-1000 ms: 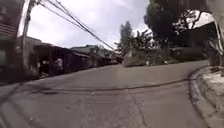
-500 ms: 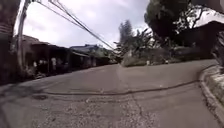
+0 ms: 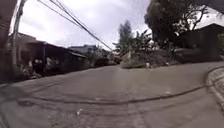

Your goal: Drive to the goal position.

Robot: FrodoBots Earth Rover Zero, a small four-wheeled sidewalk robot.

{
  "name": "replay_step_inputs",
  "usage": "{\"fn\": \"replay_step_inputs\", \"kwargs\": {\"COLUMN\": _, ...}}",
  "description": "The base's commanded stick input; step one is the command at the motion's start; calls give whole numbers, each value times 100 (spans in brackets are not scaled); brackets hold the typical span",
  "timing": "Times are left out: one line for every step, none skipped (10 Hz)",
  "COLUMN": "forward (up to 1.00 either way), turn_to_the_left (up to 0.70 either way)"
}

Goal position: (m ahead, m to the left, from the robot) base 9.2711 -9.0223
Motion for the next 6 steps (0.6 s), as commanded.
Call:
{"fn": "replay_step_inputs", "kwargs": {"forward": 70, "turn_to_the_left": 1}}
{"fn": "replay_step_inputs", "kwargs": {"forward": 70, "turn_to_the_left": 1}}
{"fn": "replay_step_inputs", "kwargs": {"forward": 70, "turn_to_the_left": 1}}
{"fn": "replay_step_inputs", "kwargs": {"forward": 70, "turn_to_the_left": 1}}
{"fn": "replay_step_inputs", "kwargs": {"forward": 70, "turn_to_the_left": 1}}
{"fn": "replay_step_inputs", "kwargs": {"forward": 70, "turn_to_the_left": 1}}
